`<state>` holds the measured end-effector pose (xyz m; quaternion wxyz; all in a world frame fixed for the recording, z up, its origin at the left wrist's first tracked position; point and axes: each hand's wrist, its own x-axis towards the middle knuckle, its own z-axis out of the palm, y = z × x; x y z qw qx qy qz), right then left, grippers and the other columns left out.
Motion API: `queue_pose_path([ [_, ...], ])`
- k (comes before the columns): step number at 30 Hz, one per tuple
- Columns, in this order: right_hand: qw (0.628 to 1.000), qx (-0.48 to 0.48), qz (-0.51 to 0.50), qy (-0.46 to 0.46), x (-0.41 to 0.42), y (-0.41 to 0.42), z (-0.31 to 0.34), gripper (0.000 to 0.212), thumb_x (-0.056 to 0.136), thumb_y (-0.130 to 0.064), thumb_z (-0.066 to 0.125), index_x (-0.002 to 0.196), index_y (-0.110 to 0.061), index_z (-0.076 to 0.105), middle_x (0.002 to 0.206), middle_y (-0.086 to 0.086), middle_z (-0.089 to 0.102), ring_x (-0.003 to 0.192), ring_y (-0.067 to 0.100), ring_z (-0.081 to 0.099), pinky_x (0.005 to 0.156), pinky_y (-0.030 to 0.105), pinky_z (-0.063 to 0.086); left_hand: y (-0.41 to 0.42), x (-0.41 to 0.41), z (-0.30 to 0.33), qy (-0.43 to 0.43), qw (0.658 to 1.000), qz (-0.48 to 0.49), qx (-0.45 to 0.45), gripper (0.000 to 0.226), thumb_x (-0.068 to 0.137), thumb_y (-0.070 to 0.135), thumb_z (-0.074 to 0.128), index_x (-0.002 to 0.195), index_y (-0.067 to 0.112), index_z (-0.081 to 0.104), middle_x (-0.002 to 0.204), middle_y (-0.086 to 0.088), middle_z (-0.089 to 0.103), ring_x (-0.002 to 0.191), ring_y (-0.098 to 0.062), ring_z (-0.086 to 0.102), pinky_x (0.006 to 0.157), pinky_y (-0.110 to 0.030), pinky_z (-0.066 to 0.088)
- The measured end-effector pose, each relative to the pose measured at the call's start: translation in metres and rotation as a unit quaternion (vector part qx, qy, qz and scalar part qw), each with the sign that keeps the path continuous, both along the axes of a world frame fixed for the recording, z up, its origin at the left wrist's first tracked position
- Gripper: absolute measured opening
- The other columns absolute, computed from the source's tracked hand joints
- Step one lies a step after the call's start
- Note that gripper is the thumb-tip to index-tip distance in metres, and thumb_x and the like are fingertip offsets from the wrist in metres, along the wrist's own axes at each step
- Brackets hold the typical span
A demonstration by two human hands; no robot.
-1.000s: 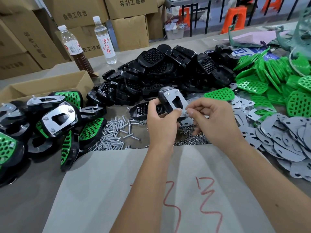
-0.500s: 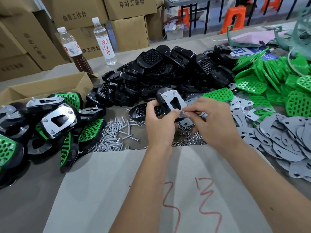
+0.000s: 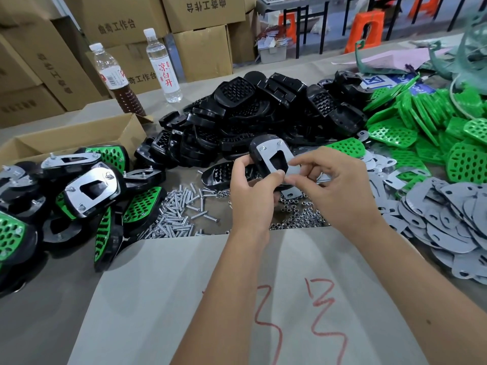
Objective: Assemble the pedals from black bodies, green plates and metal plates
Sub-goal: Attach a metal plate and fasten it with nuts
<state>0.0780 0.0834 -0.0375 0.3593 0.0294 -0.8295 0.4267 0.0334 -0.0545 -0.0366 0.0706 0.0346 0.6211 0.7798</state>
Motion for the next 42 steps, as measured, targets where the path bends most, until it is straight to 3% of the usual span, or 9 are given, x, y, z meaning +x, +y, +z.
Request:
queue_pose_path([
  [4, 0.998, -0.044, 0.045, -0.012, 0.001, -0.001, 0.0, 0.01, 0.091, -0.027, 0.08, 0.086, -0.018, 0.082, 0.078, 0.001, 0.062, 0.069, 0.016, 0.059, 0.063, 0.022, 0.046, 0.0, -0.003, -0.001, -0.033, 0.999, 0.019, 0.027, 0.033, 0.084, 0.015, 0.075, 0.111, 0.03, 0.063, 0.079, 0.004, 0.072, 0.052, -0.009, 0.049, 0.048, -0.019, 0.042],
  [8, 0.986, -0.158, 0.056, 0.007, 0.005, 0.0, -0.001, 0.067, 0.101, -0.047, 0.057, 0.06, 0.006, 0.052, 0.058, 0.011, 0.045, 0.049, 0.023, 0.037, 0.051, 0.03, 0.03, -0.002, -0.01, 0.0, -0.076, 0.991, 0.046, 0.1, 0.033, 0.087, 0.004, 0.072, 0.115, 0.019, 0.061, 0.08, 0.0, 0.073, 0.048, -0.011, 0.047, 0.045, -0.021, 0.041],
  [13, 0.977, -0.163, 0.121, -0.072, 0.004, -0.001, -0.001, 0.055, 0.108, -0.043, 0.047, 0.083, -0.001, 0.073, 0.062, -0.017, 0.064, 0.056, -0.002, 0.057, 0.058, 0.012, 0.04, 0.0, -0.009, -0.002, -0.067, 0.993, 0.042, 0.082, 0.033, 0.086, 0.007, 0.074, 0.113, 0.021, 0.063, 0.081, -0.001, 0.074, 0.05, -0.01, 0.049, 0.046, -0.021, 0.042],
  [16, 0.975, -0.186, 0.107, -0.057, 0.004, -0.002, 0.001, 0.065, 0.105, -0.05, 0.049, 0.052, -0.014, 0.06, 0.046, 0.013, 0.048, 0.045, 0.007, 0.045, 0.06, 0.017, 0.047, 0.0, -0.009, -0.003, -0.076, 0.992, 0.042, 0.086, 0.034, 0.086, 0.006, 0.074, 0.114, 0.021, 0.063, 0.082, -0.001, 0.074, 0.05, -0.012, 0.049, 0.046, -0.022, 0.042],
  [18, 0.974, -0.21, 0.08, -0.028, 0.005, 0.0, 0.003, 0.068, 0.101, -0.054, 0.052, 0.053, -0.007, 0.059, 0.047, 0.022, 0.034, 0.043, 0.017, 0.031, 0.053, 0.014, 0.038, -0.002, -0.01, -0.002, -0.082, 0.991, 0.043, 0.093, 0.034, 0.086, 0.006, 0.073, 0.115, 0.02, 0.061, 0.081, -0.001, 0.073, 0.051, -0.013, 0.049, 0.047, -0.023, 0.042],
  [23, 0.984, -0.146, 0.093, -0.05, 0.002, -0.005, -0.002, 0.014, 0.098, -0.012, 0.071, 0.102, -0.021, 0.08, 0.062, 0.004, 0.066, 0.053, 0.006, 0.053, 0.055, 0.014, 0.042, 0.0, -0.008, -0.001, -0.07, 0.994, 0.037, 0.075, 0.031, 0.087, 0.006, 0.074, 0.113, 0.021, 0.063, 0.077, 0.002, 0.072, 0.051, -0.012, 0.05, 0.046, -0.022, 0.042],
  [29, 0.995, -0.082, 0.05, -0.019, 0.002, -0.002, -0.003, 0.012, 0.089, -0.008, 0.079, 0.092, -0.019, 0.081, 0.081, -0.004, 0.072, 0.063, 0.014, 0.057, 0.057, 0.03, 0.045, 0.002, -0.001, 0.0, -0.031, 0.999, 0.028, 0.025, 0.031, 0.085, 0.012, 0.075, 0.109, 0.026, 0.062, 0.078, 0.005, 0.07, 0.054, -0.01, 0.05, 0.049, -0.02, 0.043],
  [36, 1.0, -0.017, -0.011, -0.002, 0.002, -0.007, 0.0, 0.007, 0.085, -0.01, 0.084, 0.083, -0.014, 0.079, 0.074, -0.01, 0.069, 0.065, 0.008, 0.057, 0.062, 0.014, 0.042, 0.004, 0.004, 0.003, 0.012, 0.999, 0.039, 0.005, 0.032, 0.086, 0.008, 0.073, 0.106, 0.031, 0.061, 0.075, 0.002, 0.072, 0.05, -0.007, 0.051, 0.046, -0.019, 0.043],
  [42, 0.996, 0.062, -0.059, 0.008, -0.003, -0.012, -0.004, 0.018, 0.092, -0.012, 0.077, 0.078, -0.008, 0.066, 0.069, -0.004, 0.056, 0.065, 0.009, 0.049, 0.061, 0.022, 0.039, 0.006, 0.007, 0.006, 0.023, 0.998, 0.057, 0.003, 0.034, 0.088, 0.006, 0.073, 0.106, 0.032, 0.06, 0.074, -0.003, 0.07, 0.05, -0.01, 0.05, 0.047, -0.02, 0.045],
])
